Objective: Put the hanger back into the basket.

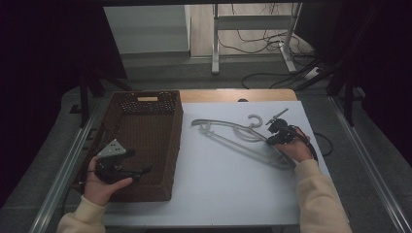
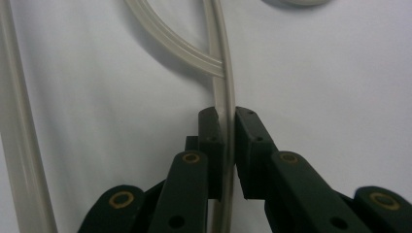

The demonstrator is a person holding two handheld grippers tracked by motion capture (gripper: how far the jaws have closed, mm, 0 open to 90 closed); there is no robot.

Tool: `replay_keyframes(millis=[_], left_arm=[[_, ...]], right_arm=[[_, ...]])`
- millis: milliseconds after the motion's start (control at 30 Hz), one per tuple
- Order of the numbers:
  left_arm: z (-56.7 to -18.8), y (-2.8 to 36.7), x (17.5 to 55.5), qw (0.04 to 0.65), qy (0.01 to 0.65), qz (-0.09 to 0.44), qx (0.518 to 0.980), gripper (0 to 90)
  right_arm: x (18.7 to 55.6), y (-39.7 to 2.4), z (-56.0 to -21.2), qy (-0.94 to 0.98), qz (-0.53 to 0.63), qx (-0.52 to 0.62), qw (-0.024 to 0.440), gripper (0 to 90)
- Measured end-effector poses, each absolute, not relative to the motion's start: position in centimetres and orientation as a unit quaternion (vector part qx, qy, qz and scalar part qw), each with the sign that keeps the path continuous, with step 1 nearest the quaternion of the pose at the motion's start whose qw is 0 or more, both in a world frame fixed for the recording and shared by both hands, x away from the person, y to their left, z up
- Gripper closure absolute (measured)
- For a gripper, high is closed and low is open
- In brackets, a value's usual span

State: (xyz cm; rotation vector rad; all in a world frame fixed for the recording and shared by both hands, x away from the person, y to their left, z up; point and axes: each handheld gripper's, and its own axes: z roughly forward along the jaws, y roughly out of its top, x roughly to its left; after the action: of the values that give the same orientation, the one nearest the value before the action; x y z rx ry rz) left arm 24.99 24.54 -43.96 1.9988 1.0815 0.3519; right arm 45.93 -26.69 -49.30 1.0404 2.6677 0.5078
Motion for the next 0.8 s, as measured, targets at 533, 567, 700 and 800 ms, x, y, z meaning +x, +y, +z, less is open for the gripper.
replay_keyframes(millis=[533, 567, 700, 800], left_arm=[[-43.9, 24.5, 25.0, 0.41, 0.429, 0.142, 0.793, 15.3], [-43.9, 24.5, 25.0, 0.41, 0.429, 0.142, 0.793, 15.3], [-43.9, 24.5, 25.0, 0.41, 0.429, 0.142, 0.793, 15.3], [-43.8, 24.5, 25.0, 0.411, 0.429, 0.142, 0.792, 15.3]], right_arm=[[45.0, -29.1, -46.6, 0.882, 0.262, 0.365, 0.143, 82.3], [45.0, -29.1, -46.6, 0.882, 0.262, 0.365, 0.143, 82.3], [44.5, -29.1, -45.6, 0.88, 0.276, 0.358, 0.148, 82.3], [44.3, -29.0, -45.2, 0.88, 0.28, 0.354, 0.151, 82.3]])
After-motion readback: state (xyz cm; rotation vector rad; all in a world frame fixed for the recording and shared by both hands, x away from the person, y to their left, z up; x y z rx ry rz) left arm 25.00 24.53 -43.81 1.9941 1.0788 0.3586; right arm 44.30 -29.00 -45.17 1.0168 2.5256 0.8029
